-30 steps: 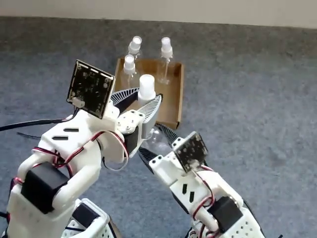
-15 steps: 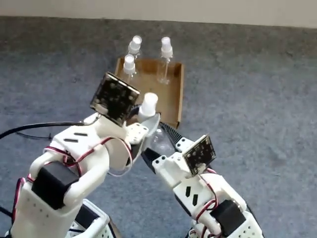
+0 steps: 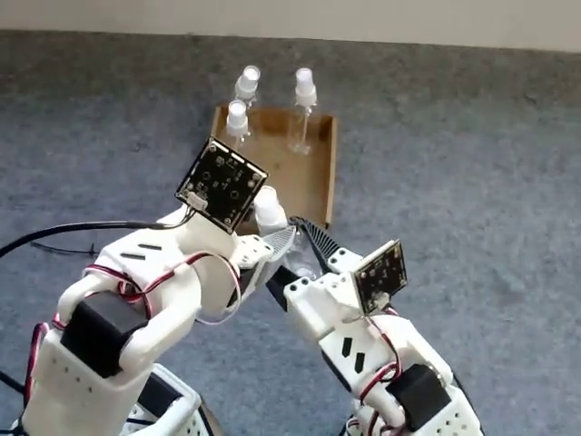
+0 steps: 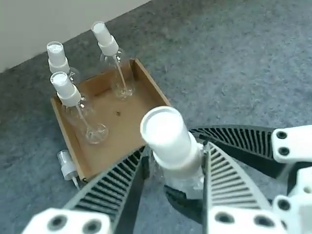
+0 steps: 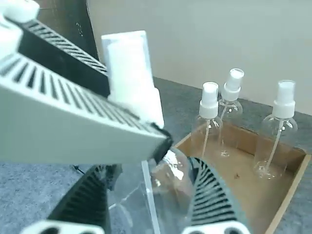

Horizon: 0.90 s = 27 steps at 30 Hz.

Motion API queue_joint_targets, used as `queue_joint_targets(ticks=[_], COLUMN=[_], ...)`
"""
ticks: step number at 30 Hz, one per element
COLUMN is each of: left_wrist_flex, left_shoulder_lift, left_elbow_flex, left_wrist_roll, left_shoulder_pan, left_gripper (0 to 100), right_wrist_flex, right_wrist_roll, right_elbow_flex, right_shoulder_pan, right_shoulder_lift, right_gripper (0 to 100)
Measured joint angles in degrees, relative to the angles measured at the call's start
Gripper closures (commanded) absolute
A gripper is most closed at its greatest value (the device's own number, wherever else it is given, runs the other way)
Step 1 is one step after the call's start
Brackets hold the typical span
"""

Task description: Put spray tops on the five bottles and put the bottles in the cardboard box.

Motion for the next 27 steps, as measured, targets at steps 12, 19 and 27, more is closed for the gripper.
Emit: queue_joint_targets(ticks=[12, 19, 27], left_wrist_flex=[3.34, 1.32, -4.57], left_shoulder_lift=[-0.09, -0.18, 0.09], left_elbow_flex=[-10.99, -11.78, -4.31], left_wrist_roll=[-0.35, -0.35, -5.01], left_shoulder_pan=[-0.62, -9.14, -11.25], left_gripper=[83, 83, 83], right_wrist_flex=[-3.69, -4.13, -4.13], right_wrist_roll=[-0.09, -0.09, -0.09], right_elbow_flex=[-0.09, -0.09, -0.09], right_shoulder_pan=[0.7, 0.62, 0.79], right_shoulder_lift=[10.37, 10.55, 10.55], right_gripper=[99.5, 99.5, 99.5])
